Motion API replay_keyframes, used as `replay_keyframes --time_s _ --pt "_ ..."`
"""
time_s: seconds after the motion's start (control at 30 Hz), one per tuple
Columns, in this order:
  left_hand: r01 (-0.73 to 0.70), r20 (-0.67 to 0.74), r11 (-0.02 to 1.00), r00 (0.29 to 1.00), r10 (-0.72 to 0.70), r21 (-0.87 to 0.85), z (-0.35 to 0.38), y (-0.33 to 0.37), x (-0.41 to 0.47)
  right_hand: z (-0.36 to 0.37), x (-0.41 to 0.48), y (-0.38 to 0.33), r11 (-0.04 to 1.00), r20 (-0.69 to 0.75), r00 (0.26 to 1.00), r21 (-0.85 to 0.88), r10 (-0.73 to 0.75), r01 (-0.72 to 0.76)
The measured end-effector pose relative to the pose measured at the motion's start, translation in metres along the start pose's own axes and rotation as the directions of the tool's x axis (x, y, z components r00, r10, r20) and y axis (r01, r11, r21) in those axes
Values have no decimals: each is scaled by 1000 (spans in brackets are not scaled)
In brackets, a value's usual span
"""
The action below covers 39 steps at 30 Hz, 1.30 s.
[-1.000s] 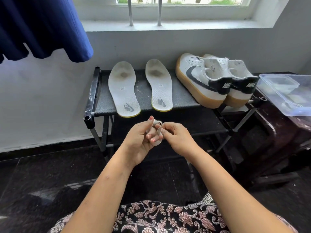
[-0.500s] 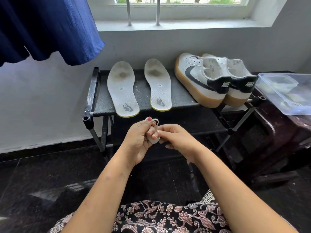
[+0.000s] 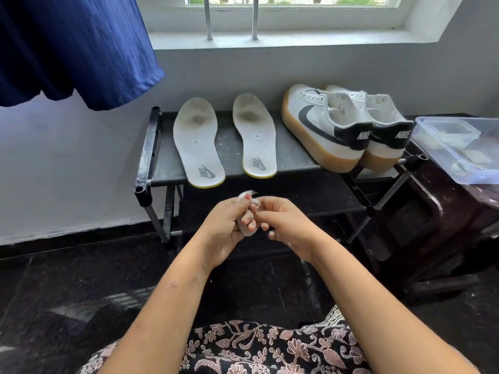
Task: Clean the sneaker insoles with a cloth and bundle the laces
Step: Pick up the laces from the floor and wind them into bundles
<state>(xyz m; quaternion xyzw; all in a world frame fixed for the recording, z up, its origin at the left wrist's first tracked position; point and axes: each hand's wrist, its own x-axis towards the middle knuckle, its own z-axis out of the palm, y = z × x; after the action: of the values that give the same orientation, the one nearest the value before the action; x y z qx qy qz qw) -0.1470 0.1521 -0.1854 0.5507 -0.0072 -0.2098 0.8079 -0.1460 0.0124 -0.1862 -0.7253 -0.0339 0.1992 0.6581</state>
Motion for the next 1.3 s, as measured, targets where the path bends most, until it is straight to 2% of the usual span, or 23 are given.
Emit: replay_keyframes --time_s 0.1,0.33,0.5,0.6,0.8,1.2,1.3 --pt "24 -7 1000 1000 -24 -20 1 0 0 0 -1 -1 1000 -23 1000 28 13 -12" --pt "46 -92 990 994 -59 -136 4 0 1 7 -2 0 994 -207 977 -103 -52 31" --pt "128 -120 988 983 -138 -91 2 -4 2 6 -3 1 928 -113 972 -340 -204 155" --pt "178 -127 984 976 -178 -8 0 -6 3 8 -2 5 891 -44 976 -419 -215 178" --pt "170 -115 981 980 -160 89 2 -6 2 7 0 8 847 -64 978 -514 -196 136" --pt "112 -149 989 984 -98 92 1 -9 7 9 2 10 917 -145 982 -395 -118 52" --pt "98 -151 983 986 -75 153 3 -9 6 9 3 10 954 -147 985 -297 -88 41"
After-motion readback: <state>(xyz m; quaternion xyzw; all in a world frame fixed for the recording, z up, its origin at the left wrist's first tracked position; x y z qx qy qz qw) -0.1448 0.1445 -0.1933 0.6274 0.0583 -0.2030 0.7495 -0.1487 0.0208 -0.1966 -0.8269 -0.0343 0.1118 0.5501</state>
